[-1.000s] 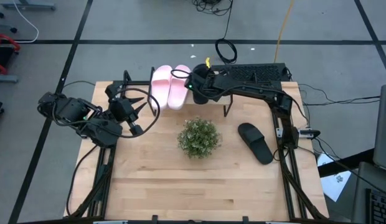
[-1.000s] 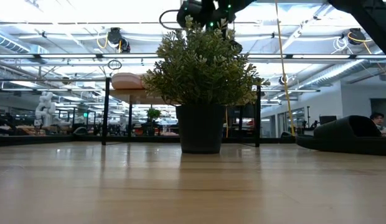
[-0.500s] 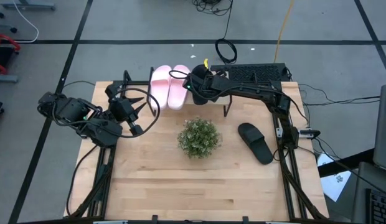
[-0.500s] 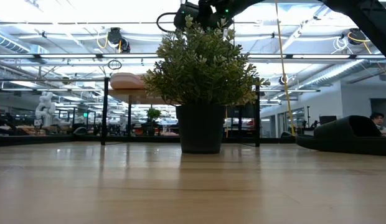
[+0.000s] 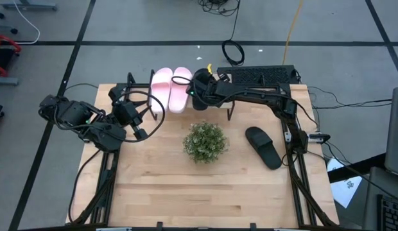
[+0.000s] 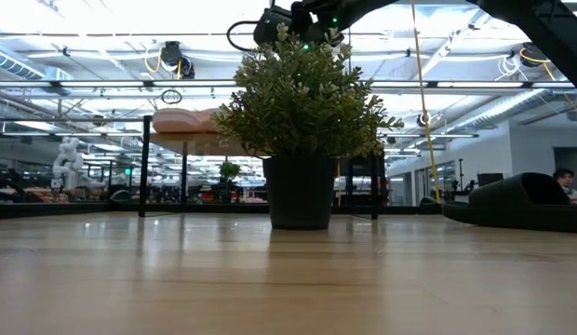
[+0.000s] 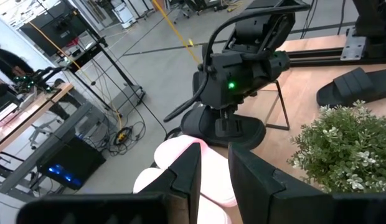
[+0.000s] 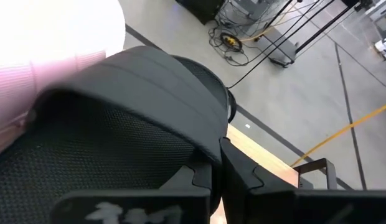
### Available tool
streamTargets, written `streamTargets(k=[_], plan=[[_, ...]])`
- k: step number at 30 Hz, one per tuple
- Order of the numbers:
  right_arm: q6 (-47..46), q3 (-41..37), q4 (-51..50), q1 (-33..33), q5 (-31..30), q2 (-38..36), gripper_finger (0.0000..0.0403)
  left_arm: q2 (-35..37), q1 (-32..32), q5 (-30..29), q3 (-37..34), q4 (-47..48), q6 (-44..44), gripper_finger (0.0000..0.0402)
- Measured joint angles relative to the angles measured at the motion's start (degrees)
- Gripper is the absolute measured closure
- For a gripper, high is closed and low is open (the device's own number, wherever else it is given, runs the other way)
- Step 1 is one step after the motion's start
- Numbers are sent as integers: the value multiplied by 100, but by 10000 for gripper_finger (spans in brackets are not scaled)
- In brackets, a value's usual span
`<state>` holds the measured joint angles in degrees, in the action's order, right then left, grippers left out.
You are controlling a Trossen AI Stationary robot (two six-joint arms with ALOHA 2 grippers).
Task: Pick and place slides into the shelf
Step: Put the left black slides on the shelf
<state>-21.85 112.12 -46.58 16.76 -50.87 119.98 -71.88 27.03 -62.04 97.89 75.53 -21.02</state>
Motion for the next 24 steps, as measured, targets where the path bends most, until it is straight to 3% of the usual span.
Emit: streamTargets(k=[7, 24], plan=[[66, 2, -36, 3, 414, -9, 376, 0, 2, 0, 0, -2, 16, 316], [151, 0, -260, 3, 646, -28, 288, 0, 2, 7, 0, -2, 33, 316]])
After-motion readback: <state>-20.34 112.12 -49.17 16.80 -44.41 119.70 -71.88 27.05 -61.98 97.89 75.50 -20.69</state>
